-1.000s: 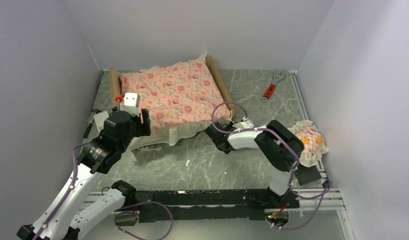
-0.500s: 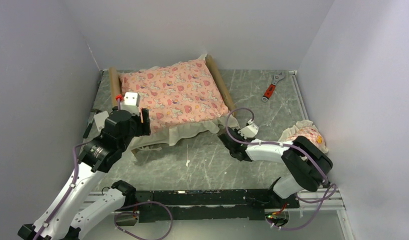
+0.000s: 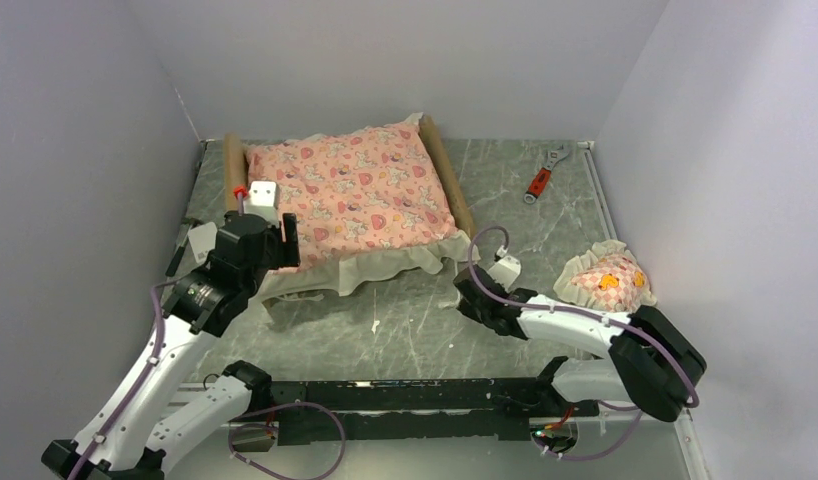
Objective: Set up the pet bed
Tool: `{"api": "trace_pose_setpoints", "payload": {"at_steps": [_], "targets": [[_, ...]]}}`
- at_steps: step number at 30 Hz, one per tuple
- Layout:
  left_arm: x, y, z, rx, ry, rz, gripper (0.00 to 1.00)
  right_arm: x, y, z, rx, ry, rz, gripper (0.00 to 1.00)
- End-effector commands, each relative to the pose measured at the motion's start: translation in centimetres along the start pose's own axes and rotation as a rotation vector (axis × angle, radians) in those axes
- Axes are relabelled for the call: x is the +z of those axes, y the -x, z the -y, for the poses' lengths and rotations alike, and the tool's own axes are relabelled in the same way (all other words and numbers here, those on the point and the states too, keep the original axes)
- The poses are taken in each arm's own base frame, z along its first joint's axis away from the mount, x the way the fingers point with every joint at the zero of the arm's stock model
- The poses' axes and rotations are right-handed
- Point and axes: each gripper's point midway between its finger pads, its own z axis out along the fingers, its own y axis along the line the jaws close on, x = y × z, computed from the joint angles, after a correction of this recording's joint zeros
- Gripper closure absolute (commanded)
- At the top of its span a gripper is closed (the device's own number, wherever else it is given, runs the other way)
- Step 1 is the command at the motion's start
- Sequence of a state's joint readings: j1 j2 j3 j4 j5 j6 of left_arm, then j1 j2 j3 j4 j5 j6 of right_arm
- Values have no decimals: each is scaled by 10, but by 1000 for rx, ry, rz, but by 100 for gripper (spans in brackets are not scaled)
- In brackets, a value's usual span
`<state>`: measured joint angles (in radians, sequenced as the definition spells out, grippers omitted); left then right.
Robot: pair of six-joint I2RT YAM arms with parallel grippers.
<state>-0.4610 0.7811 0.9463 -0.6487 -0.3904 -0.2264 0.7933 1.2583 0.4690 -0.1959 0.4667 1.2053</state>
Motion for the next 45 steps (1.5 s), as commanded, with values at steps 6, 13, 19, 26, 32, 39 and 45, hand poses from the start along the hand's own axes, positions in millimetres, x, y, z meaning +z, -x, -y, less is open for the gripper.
{"api": "trace_pose_setpoints", "payload": {"at_steps": [6, 13, 19, 26, 32, 39, 45], "targets": [[10, 2, -10, -10, 66, 2, 28, -53, 64, -43, -375, 164, 34, 48], [13, -1, -22, -17, 140, -17, 28, -73, 140, -76, -457, 361, 175, 35], [14, -6, -47, -33, 287, -53, 28, -58, 174, -108, -485, 436, 245, 33], [15, -10, -54, -45, 321, -68, 28, -30, 173, -130, -481, 433, 191, 51], [21, -10, -34, -45, 208, -81, 28, -45, 131, -174, -465, 560, 127, 53], [21, -5, 17, -98, -38, -181, 29, -51, 97, -216, -519, 695, 58, 47], [20, -15, 67, -130, -211, -280, 28, -61, 101, -176, -564, 618, 117, 37]]}}
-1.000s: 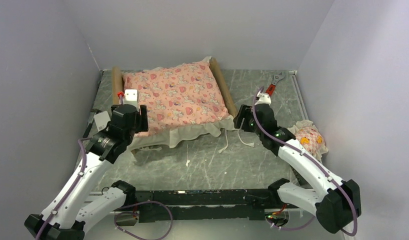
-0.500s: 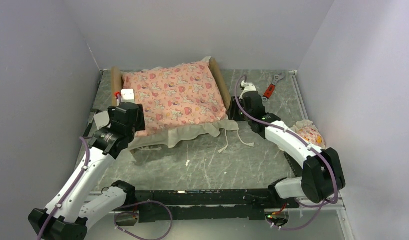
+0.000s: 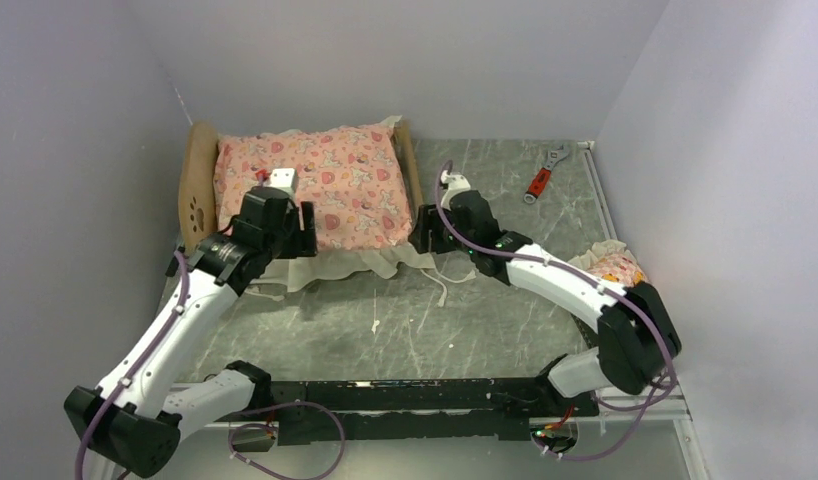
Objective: Set up the pet bed
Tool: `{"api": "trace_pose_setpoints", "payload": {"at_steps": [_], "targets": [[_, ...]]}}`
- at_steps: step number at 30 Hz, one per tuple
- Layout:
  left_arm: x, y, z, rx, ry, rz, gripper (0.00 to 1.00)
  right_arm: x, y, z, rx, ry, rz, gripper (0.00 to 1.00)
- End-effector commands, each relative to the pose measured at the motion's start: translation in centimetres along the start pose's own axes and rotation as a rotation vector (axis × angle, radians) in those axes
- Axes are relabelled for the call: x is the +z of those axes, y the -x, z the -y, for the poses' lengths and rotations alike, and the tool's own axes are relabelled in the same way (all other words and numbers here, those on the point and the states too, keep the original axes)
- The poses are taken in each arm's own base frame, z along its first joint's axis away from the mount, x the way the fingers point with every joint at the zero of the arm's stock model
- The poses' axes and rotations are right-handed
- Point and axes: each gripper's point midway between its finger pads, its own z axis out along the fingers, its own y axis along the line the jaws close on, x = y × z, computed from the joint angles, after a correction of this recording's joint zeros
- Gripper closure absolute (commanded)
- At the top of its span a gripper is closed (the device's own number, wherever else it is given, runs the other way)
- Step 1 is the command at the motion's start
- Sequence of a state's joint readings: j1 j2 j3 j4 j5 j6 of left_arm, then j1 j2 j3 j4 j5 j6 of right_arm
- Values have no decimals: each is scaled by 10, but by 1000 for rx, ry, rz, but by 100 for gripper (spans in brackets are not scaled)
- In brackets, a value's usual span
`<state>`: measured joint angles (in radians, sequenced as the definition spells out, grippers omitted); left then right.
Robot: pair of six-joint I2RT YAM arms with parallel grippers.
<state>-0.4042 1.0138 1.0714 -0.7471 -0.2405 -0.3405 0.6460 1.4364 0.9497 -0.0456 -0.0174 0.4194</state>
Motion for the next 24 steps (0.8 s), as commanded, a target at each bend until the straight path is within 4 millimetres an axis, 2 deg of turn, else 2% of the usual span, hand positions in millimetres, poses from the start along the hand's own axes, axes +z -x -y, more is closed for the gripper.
{"api": "trace_pose_setpoints", "payload": {"at_steps": [1, 6, 9, 12, 17, 20, 24], "targets": [[-9, -6, 53, -27, -189, -68, 29, -34, 9, 4, -41, 4, 84, 36], [-8, -24, 101, 2, -268, -118, 28, -48, -49, 51, -72, -136, -3, 38], [-3, -37, 124, 10, -287, -145, 28, -51, -68, 73, -65, -185, -24, 46], [3, -50, 145, 14, -311, -173, 28, -49, -78, 96, -36, -252, -37, 50], [10, -69, 167, 45, -308, -215, 28, -46, -91, 131, 56, -358, -63, 49], [13, -76, 172, 51, -299, -225, 28, -43, -96, 140, 110, -381, -58, 49], [16, -86, 174, 45, -293, -246, 28, -29, -99, 142, 147, -373, -64, 49]]}}
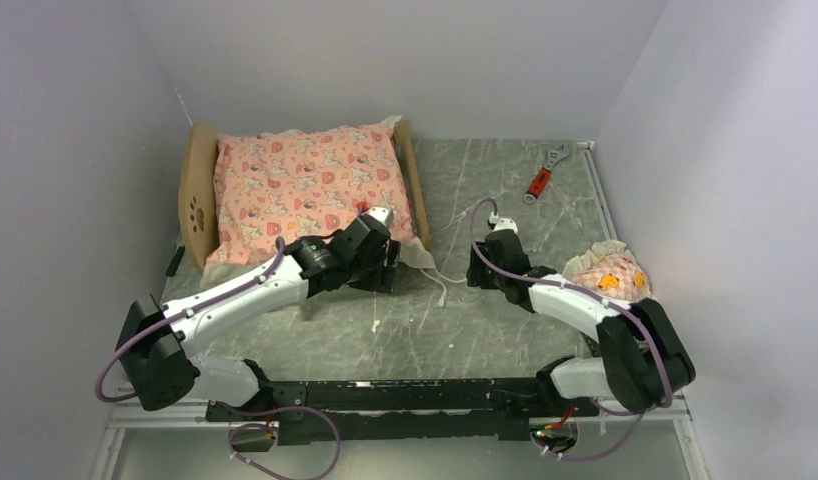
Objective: Set up the pet bed
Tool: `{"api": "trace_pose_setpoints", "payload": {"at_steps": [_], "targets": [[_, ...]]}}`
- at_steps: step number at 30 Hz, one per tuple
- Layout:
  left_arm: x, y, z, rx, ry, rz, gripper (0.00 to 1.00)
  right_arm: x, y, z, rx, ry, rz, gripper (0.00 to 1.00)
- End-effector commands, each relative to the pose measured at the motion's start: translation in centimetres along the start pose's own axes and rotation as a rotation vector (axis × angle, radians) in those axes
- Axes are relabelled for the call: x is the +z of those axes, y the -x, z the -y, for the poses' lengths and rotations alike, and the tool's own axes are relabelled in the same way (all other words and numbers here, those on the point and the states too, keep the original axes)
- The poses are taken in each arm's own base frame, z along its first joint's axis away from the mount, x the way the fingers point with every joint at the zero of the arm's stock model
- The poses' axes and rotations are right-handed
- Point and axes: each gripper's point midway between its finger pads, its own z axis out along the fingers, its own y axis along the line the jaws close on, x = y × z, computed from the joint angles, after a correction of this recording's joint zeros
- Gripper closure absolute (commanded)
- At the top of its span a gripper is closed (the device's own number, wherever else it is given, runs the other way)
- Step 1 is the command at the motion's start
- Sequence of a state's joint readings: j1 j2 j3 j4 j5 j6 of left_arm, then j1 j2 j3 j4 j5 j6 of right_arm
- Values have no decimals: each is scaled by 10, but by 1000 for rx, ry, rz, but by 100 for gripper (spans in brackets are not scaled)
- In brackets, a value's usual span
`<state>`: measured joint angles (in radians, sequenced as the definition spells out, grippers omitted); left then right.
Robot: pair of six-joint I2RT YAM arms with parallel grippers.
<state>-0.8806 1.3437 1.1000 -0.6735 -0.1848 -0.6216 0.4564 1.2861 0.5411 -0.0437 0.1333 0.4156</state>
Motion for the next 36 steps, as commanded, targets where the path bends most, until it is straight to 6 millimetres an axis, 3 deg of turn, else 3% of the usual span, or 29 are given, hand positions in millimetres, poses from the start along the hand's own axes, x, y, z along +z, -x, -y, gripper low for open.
{"api": "trace_pose_setpoints", "payload": {"at_steps": [1, 9, 13, 16, 21, 24, 29, 31, 33, 36], "targets": [[-1, 14, 11, -52, -16, 57, 28, 15, 8, -8, 65, 22, 34, 49], [8, 1, 11, -58, -3, 27, 29, 27, -6, -14, 72, 64, 0, 58], [8, -1, 9, -58, 8, 25, 29, 27, -9, -15, 61, 69, -15, 81], [6, -1, 7, -61, 18, 29, 29, 17, -6, -27, 48, 112, -17, 100], [-2, 1, -3, -56, 56, 50, 28, -22, 3, -71, 48, 239, 24, 100], [-6, 1, -12, -49, 95, 58, 28, -45, -6, -108, 54, 338, 17, 100], [-8, -4, -18, -55, 111, 50, 28, -60, -42, -147, 70, 439, -73, 100], [-6, -7, -18, -58, 105, 45, 28, -63, -59, -157, 32, 460, -116, 98], [-5, -11, -18, -59, 102, 32, 28, -68, -74, -165, -17, 492, -178, 89], [-3, -14, -18, -57, 102, 22, 28, -64, -77, -142, -72, 380, -171, 72]]}}
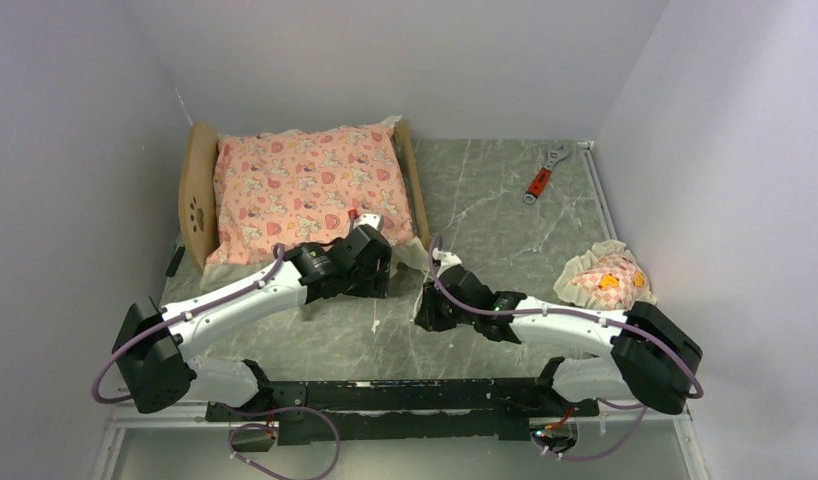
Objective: Set up the pet bed
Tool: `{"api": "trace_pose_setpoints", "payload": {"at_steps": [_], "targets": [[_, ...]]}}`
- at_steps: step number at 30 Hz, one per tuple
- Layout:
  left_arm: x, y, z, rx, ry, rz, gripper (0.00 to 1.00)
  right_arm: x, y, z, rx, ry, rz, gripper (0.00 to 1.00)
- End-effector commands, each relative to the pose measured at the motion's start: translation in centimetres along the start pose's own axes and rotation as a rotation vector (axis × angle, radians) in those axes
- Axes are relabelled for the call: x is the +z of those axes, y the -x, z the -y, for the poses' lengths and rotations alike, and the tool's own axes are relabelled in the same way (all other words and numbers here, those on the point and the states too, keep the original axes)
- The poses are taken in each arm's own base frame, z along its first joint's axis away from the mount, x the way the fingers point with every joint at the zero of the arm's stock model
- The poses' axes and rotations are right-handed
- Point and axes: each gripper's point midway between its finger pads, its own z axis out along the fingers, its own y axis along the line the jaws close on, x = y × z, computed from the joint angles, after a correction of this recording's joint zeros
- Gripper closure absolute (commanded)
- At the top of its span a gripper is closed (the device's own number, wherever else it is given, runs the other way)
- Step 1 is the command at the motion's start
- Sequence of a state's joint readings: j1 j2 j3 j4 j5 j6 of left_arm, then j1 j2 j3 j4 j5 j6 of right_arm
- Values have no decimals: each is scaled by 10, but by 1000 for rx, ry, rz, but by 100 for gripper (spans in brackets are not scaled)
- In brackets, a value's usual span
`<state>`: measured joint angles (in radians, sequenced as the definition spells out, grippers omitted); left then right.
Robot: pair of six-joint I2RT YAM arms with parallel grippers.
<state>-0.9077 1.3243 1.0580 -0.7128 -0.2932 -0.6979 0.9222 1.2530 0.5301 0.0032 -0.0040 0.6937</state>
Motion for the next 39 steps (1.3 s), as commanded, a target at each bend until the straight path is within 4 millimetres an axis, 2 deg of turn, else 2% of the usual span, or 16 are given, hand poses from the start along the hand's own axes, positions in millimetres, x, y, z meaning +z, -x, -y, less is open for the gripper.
{"api": "trace_pose_setpoints", "payload": {"at_steps": [1, 3, 5, 9, 16, 21, 24, 26, 29, 31, 36, 39], "targets": [[-3, -1, 1, -16, -7, 7, 28, -11, 6, 20, -32, -129, 21, 67], [-1, -2, 1, -17, -11, 3, 28, -21, 18, 42, -58, -247, 83, 60], [0, -3, 4, -18, -21, 0, 28, -29, 28, 59, -68, -339, 132, 57], [2, -2, 13, -36, -55, 2, 28, -28, 40, 77, -64, -413, 172, 56], [11, -4, 26, -46, -72, 10, 28, 2, 43, 81, -49, -403, 158, 55], [22, -8, 34, -83, -78, 32, 28, 16, 32, 80, -47, -379, 114, 56], [31, -10, 35, -141, -77, 64, 29, 20, 21, 81, -39, -362, 79, 66], [38, -9, 35, -209, -81, 98, 29, 18, 19, 80, -33, -356, 70, 76], [47, -6, 38, -281, -93, 148, 30, 12, 18, 77, -23, -345, 69, 77], [51, -1, 38, -306, -83, 191, 32, 7, 19, 76, -16, -337, 78, 75], [62, 15, 44, -307, -55, 302, 33, -1, 34, 66, -3, -301, 143, 54], [72, 20, 46, -304, -39, 337, 32, 0, 44, 66, -7, -320, 174, 46]]}}
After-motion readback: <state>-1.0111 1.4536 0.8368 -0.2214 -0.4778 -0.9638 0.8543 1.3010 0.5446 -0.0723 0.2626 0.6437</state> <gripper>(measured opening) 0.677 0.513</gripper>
